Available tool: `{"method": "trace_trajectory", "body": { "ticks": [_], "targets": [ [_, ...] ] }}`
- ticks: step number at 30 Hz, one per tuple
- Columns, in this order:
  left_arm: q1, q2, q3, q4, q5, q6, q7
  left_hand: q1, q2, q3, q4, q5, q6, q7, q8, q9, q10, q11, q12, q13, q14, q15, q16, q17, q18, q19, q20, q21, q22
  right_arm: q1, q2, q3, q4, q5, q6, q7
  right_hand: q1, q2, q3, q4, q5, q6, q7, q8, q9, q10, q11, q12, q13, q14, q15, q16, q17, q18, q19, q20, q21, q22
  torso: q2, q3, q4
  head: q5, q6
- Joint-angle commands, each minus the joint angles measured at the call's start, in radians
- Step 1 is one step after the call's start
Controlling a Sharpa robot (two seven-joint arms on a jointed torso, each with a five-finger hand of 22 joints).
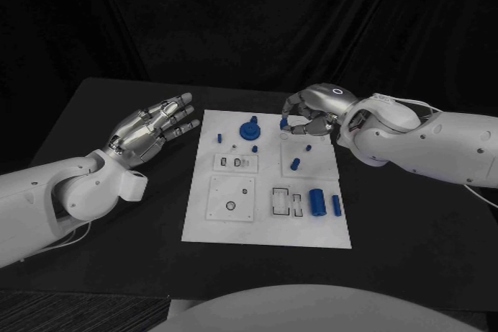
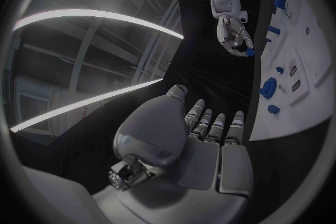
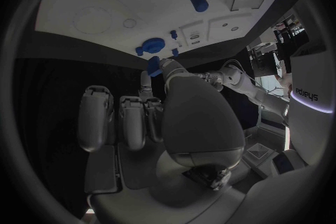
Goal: Assemble the parts on the task board
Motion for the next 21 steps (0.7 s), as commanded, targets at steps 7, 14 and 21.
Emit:
{"method": "trace_trajectory", "body": {
  "ticks": [7, 14, 21],
  "targets": [
    [-0.001, 0.004, 0.001, -0.001, 0.000, 0.020, -0.002, 0.013, -0.007, 0.039, -0.023, 0.013, 0.002, 0.005, 0.008, 0.008, -0.006, 0.006, 0.010, 0.011, 0.001, 0.011, 0.011, 0.008, 0.038, 0.004, 0.005, 0.008, 0.003, -0.025, 0.063, 0.000, 0.006, -0.022, 0.098, -0.033, 0.025, 0.009, 0.025, -0.010, 0.020, 0.028, -0.005, 0.014, 0.011, 0.108, -0.002, 0.017, 0.271, 0.108, -0.002, 0.017, 0.278, -0.052, 0.008, -0.006, -0.015, 0.202, 0.003, -0.0014, 0.0052, 0.003, 0.000],
    [-0.001, 0.003, 0.001, 0.001, -0.001, 0.021, -0.007, 0.013, -0.007, 0.039, -0.023, 0.013, 0.002, 0.005, 0.008, 0.008, -0.006, 0.006, 0.010, 0.011, 0.001, 0.011, 0.011, 0.008, 0.038, 0.004, 0.005, 0.008, 0.003, -0.049, 0.111, 0.001, 0.000, -0.070, 0.102, -0.056, 0.023, 0.008, 0.026, -0.015, 0.028, 0.036, -0.002, 0.008, 0.009, 0.108, 0.003, 0.017, 0.271, 0.108, 0.002, 0.017, 0.278, -0.051, 0.007, -0.004, -0.020, 0.201, 0.003, -0.0015, 0.0067, 0.001, 0.000],
    [-0.001, 0.001, 0.001, 0.004, -0.001, 0.021, -0.010, 0.013, -0.007, 0.039, -0.023, 0.013, 0.002, 0.005, 0.008, 0.008, -0.006, 0.006, 0.010, 0.011, 0.001, 0.011, 0.011, 0.008, 0.038, 0.004, 0.005, 0.008, 0.003, -0.065, 0.135, 0.001, -0.003, -0.095, 0.107, -0.083, 0.022, 0.008, 0.028, -0.019, 0.035, 0.040, 0.000, 0.003, 0.008, 0.108, 0.006, 0.017, 0.271, 0.108, 0.004, 0.015, 0.276, -0.050, 0.005, -0.002, -0.024, 0.200, 0.002, -0.0009, 0.0052, 0.006, 0.000]
  ]
}}
